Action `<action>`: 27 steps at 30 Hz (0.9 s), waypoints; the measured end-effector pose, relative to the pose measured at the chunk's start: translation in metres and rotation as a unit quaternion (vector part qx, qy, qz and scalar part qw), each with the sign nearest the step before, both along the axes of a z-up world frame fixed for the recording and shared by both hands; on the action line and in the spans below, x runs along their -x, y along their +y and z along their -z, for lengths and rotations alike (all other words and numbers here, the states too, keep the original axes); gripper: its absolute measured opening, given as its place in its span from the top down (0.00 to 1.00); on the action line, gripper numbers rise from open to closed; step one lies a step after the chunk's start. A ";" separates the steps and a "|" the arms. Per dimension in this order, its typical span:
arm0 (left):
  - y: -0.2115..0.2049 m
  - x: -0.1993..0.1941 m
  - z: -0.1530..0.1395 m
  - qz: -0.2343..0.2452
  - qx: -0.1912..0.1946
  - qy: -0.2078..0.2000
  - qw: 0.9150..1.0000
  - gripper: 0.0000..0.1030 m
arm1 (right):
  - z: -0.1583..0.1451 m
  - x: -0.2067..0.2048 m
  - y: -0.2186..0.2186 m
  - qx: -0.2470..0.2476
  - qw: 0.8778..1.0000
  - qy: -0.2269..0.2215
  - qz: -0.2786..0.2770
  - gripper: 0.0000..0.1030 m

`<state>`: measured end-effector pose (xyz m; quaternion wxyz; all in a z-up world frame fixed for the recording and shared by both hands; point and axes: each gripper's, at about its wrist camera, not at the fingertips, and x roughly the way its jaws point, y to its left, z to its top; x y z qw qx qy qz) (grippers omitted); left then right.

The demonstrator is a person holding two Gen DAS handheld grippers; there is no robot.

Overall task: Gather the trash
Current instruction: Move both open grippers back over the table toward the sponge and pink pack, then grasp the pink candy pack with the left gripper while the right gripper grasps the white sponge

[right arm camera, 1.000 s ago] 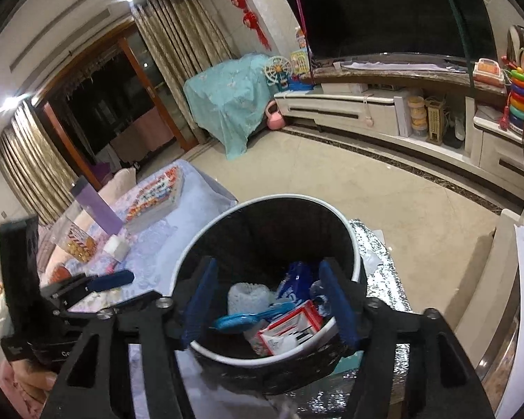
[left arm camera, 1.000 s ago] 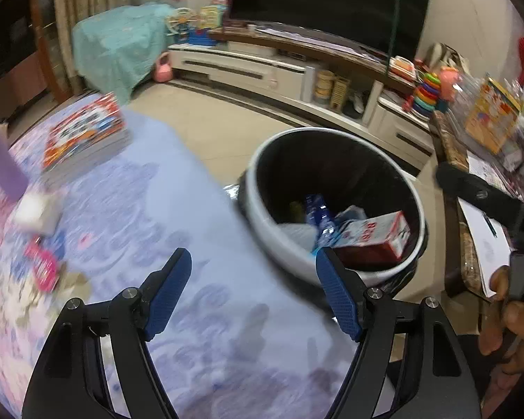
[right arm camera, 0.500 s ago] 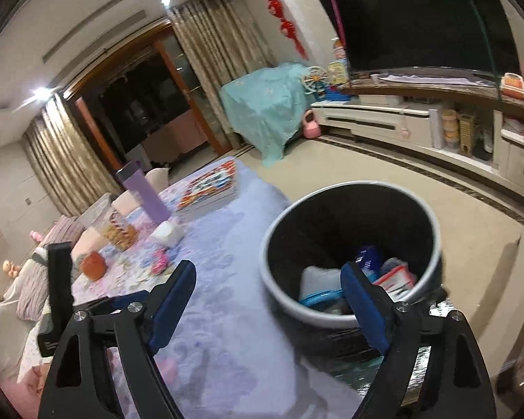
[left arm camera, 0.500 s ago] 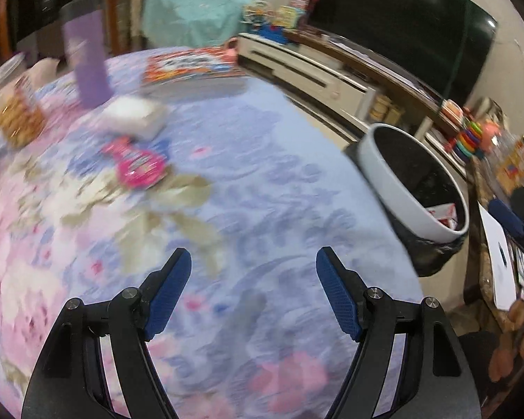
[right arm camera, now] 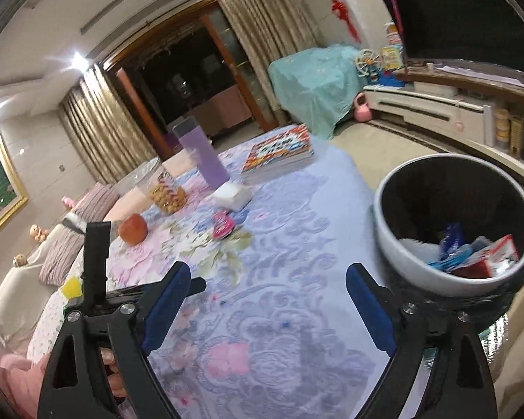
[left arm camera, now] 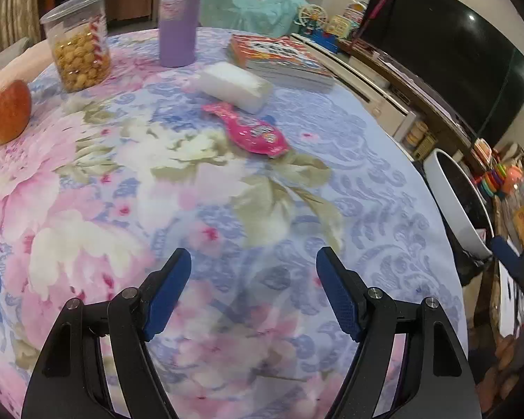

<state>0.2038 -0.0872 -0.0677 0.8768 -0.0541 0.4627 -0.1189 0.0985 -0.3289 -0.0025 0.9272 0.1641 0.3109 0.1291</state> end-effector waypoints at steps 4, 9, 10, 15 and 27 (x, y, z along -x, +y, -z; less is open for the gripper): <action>0.006 -0.014 -0.001 -0.013 0.004 0.004 1.000 0.26 | 0.005 -0.007 0.015 0.037 0.999 -0.002 0.001 0.11; 0.003 -0.040 -0.002 -0.021 0.010 0.008 1.000 0.26 | 0.011 -0.024 0.024 0.075 0.997 -0.004 0.010 0.11; 0.001 -0.046 -0.003 -0.022 0.011 0.009 1.000 0.26 | 0.013 -0.029 0.025 0.079 0.997 -0.002 0.009 0.11; -0.021 -0.082 -0.001 -0.025 -0.005 0.000 1.000 0.25 | 0.019 -0.039 0.023 0.067 0.998 0.004 0.008 0.11; 0.008 -0.096 0.012 -0.014 -0.033 -0.015 0.999 0.57 | 0.022 -0.062 0.027 0.065 0.998 0.015 -0.010 0.11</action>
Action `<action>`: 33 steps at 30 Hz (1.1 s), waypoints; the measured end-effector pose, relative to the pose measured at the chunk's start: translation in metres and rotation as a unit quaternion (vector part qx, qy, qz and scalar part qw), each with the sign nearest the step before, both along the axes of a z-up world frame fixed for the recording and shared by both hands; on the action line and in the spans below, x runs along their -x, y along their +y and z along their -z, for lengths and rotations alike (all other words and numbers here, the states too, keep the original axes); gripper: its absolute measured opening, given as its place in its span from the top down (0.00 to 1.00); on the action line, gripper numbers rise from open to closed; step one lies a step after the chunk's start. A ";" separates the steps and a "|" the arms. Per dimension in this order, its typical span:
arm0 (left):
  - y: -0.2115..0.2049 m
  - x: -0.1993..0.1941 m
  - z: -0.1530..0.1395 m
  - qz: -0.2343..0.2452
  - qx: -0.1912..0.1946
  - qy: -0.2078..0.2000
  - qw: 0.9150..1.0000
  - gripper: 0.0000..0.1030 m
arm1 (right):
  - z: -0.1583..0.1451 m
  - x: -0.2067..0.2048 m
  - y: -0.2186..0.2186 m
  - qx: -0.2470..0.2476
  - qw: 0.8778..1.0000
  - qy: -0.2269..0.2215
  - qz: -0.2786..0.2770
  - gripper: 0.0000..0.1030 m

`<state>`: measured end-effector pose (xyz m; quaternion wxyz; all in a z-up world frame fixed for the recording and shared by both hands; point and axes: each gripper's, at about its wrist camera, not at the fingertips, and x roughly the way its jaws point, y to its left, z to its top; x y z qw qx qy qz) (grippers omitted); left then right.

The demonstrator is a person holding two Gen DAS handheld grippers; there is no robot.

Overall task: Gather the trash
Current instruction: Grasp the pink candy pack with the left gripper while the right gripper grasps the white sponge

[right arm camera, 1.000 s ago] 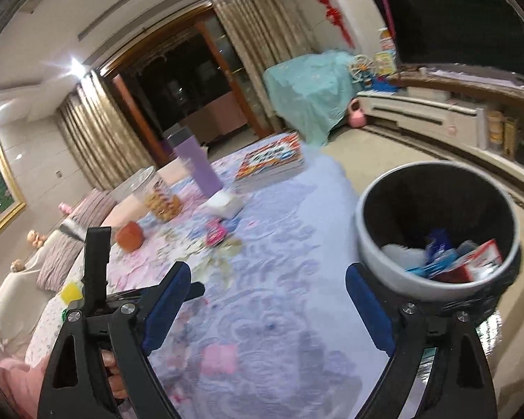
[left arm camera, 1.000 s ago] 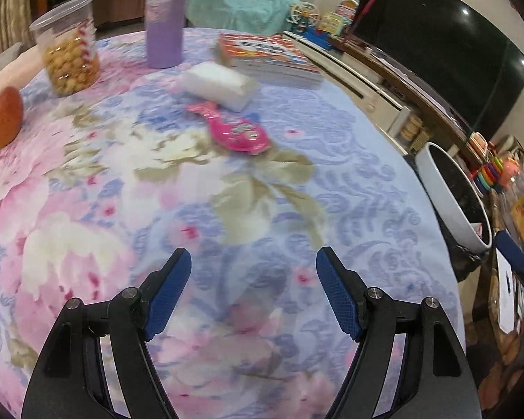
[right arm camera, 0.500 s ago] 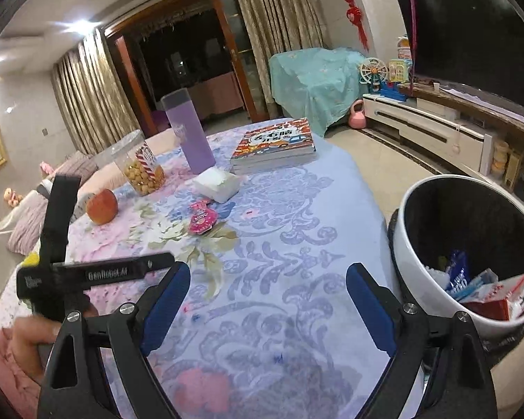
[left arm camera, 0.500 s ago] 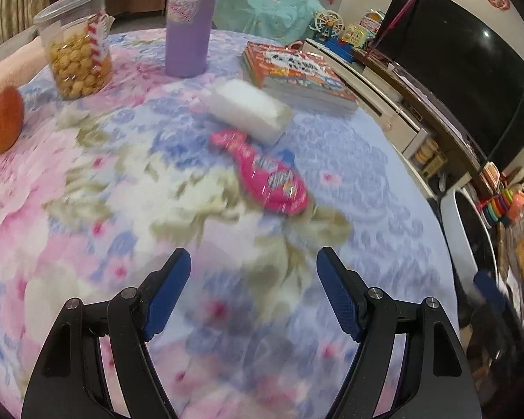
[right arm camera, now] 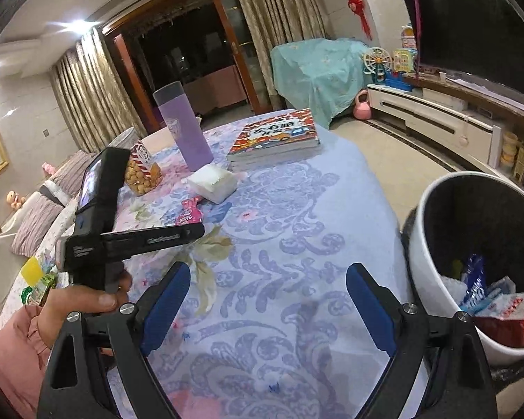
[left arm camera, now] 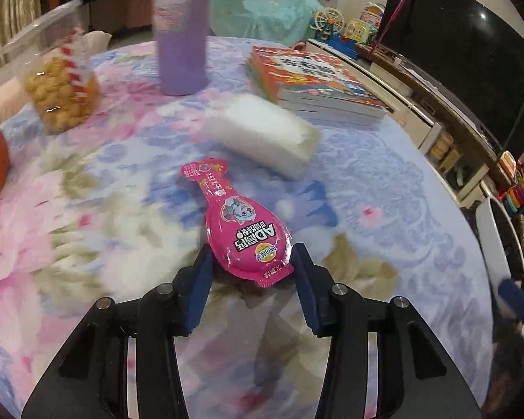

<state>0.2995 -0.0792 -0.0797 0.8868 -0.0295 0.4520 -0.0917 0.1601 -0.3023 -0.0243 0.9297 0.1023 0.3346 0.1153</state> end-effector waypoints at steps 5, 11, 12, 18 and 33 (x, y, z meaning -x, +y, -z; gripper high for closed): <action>0.040 0.025 -0.005 0.014 0.019 0.004 1.000 0.57 | 0.011 -0.028 0.029 0.006 0.999 0.014 -0.041 0.11; 0.081 0.043 0.003 0.010 0.037 0.005 0.999 0.56 | 0.030 -0.079 0.059 0.017 0.996 0.043 -0.077 0.11; 0.085 0.045 0.004 0.006 0.047 0.000 0.999 0.56 | 0.030 -0.086 0.063 0.021 0.995 0.043 -0.085 0.11; 0.071 0.052 0.004 0.009 0.003 -0.019 1.000 0.39 | 0.028 -0.133 0.098 0.067 0.988 0.033 -0.135 0.11; 0.078 0.045 0.007 -0.058 -0.037 -0.016 0.997 0.27 | 0.041 -0.186 0.111 0.094 0.984 0.060 -0.140 0.47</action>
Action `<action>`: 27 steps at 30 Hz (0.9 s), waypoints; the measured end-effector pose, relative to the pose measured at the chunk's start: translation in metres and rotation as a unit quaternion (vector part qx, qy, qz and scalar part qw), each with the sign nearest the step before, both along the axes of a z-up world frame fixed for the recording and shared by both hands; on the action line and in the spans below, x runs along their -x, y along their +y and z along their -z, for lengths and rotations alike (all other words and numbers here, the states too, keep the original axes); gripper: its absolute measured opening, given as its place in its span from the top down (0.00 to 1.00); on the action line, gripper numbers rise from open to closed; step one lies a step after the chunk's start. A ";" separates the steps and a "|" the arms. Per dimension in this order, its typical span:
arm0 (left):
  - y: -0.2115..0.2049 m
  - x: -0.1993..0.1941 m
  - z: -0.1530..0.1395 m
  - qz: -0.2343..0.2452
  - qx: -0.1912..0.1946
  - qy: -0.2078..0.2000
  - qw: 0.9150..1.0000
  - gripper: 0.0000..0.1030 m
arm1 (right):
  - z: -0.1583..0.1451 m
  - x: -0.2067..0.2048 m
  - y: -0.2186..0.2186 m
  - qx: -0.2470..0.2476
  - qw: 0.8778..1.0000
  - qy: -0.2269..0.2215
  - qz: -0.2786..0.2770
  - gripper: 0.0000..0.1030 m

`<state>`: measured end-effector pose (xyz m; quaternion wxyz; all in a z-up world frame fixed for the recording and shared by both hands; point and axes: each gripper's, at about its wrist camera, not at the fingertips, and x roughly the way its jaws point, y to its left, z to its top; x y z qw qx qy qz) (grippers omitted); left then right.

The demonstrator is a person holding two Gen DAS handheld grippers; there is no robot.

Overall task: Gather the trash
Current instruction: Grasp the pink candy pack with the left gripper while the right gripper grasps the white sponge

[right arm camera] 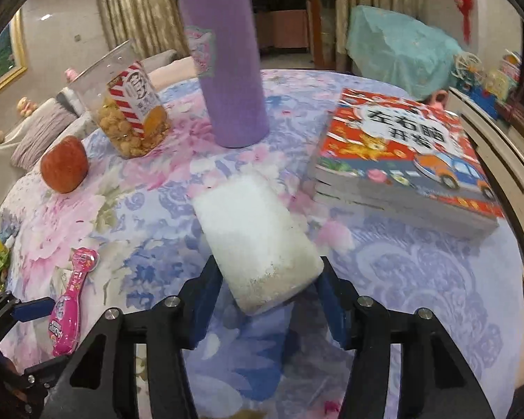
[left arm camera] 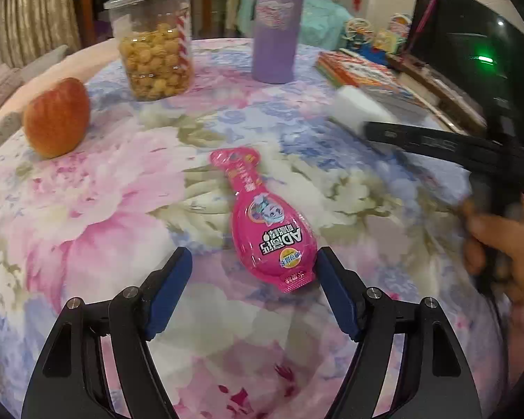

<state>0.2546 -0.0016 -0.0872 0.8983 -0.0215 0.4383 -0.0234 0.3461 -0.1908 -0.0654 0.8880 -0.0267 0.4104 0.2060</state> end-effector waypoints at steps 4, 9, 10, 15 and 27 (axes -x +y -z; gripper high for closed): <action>0.004 -0.002 0.001 -0.012 -0.002 0.002 1.000 0.29 | -0.005 0.033 -0.015 -0.018 0.999 0.004 0.027 0.47; 0.006 -0.002 0.000 -0.015 0.001 -0.003 1.000 0.51 | -0.012 0.091 -0.039 -0.042 0.996 0.011 0.072 0.47; 0.006 -0.001 0.000 -0.012 0.005 -0.004 1.000 0.57 | -0.013 0.103 -0.044 -0.050 0.995 0.014 0.083 0.47; 0.006 0.015 -0.002 0.029 0.033 0.009 0.999 0.71 | -0.014 0.140 -0.056 -0.070 0.991 0.027 0.114 0.47; 0.009 -0.006 -0.009 -0.016 0.009 -0.007 1.000 0.30 | -0.007 0.156 -0.052 -0.066 0.992 0.009 0.111 0.42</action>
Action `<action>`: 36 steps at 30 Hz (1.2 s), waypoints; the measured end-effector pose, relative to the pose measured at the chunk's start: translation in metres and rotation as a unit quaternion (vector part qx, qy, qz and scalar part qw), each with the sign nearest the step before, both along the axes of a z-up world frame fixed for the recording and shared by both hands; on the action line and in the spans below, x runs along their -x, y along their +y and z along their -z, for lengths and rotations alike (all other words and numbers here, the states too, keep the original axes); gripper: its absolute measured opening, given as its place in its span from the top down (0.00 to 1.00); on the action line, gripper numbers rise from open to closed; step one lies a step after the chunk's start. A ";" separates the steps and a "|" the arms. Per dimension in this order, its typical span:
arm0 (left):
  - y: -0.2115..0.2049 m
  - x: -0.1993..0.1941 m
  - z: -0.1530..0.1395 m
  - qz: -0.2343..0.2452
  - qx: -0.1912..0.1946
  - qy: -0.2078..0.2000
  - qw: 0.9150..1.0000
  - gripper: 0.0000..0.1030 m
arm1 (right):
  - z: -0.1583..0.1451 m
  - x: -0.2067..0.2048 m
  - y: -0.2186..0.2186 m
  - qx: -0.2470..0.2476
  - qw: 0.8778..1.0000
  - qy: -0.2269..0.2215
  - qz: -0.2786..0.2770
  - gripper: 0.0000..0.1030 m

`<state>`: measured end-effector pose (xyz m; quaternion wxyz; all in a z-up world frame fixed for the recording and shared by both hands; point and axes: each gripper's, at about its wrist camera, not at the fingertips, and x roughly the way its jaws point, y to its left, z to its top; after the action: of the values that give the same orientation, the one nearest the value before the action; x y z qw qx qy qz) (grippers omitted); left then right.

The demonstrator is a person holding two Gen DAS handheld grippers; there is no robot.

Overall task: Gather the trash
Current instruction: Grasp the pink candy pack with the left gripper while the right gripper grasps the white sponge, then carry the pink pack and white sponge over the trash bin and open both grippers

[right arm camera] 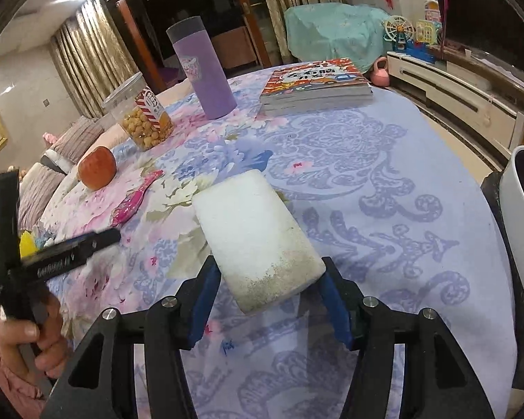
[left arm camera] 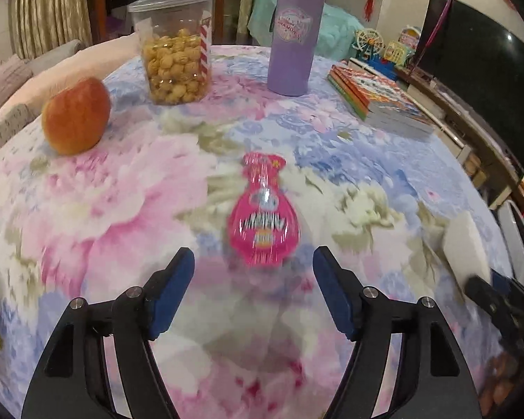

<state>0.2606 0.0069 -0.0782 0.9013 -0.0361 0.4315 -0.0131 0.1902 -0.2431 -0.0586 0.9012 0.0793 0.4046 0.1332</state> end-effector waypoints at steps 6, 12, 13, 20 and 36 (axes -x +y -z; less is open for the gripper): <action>-0.008 -0.022 0.009 0.014 -0.020 0.010 1.000 0.53 | 0.000 0.003 -0.003 0.010 1.000 -0.005 -0.001 0.39; -0.012 -0.002 0.005 0.033 0.001 0.006 0.999 0.56 | -0.001 0.002 0.002 0.025 1.000 -0.014 -0.011 0.40; -0.014 0.005 0.004 0.037 0.008 0.006 0.999 0.56 | 0.000 0.002 0.003 0.028 0.999 -0.012 -0.012 0.41; -0.040 0.060 -0.005 0.074 0.043 0.004 0.996 0.56 | -0.004 0.024 0.001 0.003 1.000 -0.016 -0.016 0.47; -0.102 0.111 -0.026 0.139 0.034 -0.012 0.990 0.56 | -0.026 0.084 -0.042 -0.043 0.997 -0.038 0.044 0.47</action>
<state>0.1501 -0.0949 -0.0525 0.8941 -0.0065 0.4208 -0.1530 0.1063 -0.2853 -0.0324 0.9167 0.1302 0.3601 0.1140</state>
